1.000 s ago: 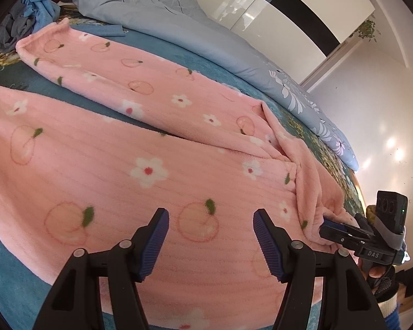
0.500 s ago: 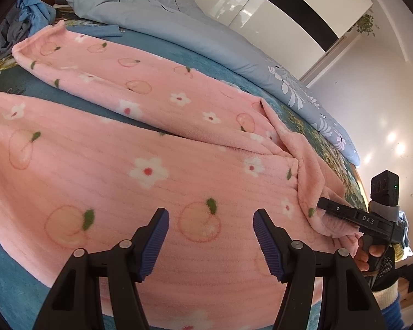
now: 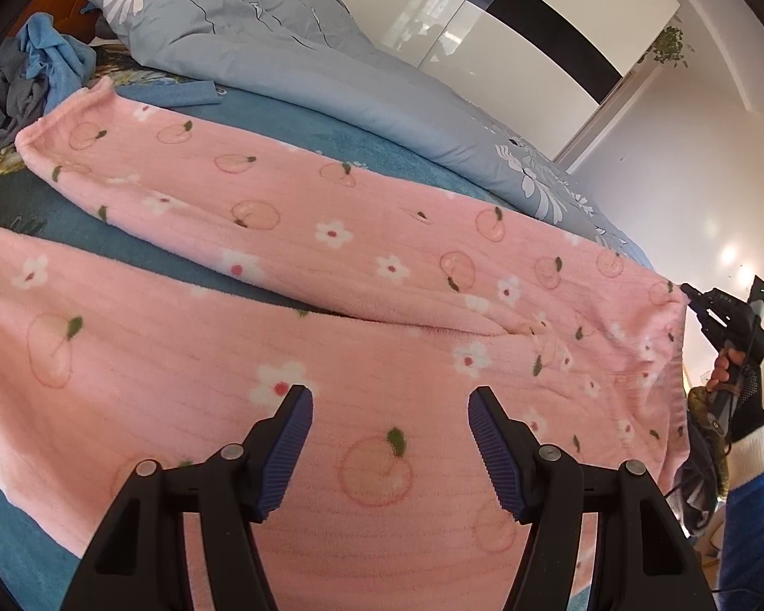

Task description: Fold clothes

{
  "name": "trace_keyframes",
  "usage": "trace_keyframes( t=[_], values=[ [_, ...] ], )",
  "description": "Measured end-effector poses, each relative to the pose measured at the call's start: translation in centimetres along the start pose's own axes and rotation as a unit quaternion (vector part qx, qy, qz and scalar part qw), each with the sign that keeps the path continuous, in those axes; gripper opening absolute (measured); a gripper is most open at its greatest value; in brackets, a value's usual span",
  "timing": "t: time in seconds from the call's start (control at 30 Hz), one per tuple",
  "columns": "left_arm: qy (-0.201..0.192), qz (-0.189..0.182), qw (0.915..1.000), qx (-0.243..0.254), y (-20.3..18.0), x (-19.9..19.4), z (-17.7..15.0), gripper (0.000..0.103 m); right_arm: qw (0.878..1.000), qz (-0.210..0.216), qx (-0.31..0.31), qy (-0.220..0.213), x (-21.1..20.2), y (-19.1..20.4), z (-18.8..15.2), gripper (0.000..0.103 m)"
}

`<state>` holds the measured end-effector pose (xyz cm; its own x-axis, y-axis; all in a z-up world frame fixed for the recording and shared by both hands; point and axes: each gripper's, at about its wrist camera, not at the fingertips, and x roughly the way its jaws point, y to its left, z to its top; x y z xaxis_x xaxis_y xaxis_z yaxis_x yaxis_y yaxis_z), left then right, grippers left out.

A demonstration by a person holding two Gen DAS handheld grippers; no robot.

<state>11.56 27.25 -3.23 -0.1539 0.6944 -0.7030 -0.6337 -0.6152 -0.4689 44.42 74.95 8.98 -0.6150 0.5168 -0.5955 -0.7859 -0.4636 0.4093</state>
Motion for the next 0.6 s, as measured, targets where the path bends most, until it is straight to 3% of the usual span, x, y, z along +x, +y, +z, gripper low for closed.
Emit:
trace_keyframes(
  t=[0.17, 0.27, 0.33, 0.43, 0.6],
  values=[
    [0.0, 0.013, 0.9999, -0.011, 1.6, 0.4, 0.6, 0.068, 0.995, -0.094, 0.031, 0.025, 5.4, -4.0, 0.5, 0.005],
    [-0.002, 0.02, 0.9995, -0.024, 2.9, 0.2, 0.8, 0.068, 0.991, -0.103, 0.071, 0.04, 6.9, -6.5, -0.7, 0.005],
    [-0.005, 0.02, 0.9993, -0.03, 3.5, -0.3, 0.8, 0.068, 0.992, -0.088, 0.083, 0.029, 5.9, -6.6, -1.2, 0.005],
    [-0.016, 0.019, 0.999, -0.037, 4.1, -1.3, 0.9, 0.068, 0.998, -0.048, 0.045, 0.021, 2.7, -3.8, -1.7, 0.005],
    [-0.042, 0.009, 0.9976, -0.054, 4.5, -3.4, 0.8, 0.068, 0.999, 0.028, -0.032, 0.021, -5.7, 0.0, -8.3, 0.008]
  ],
)
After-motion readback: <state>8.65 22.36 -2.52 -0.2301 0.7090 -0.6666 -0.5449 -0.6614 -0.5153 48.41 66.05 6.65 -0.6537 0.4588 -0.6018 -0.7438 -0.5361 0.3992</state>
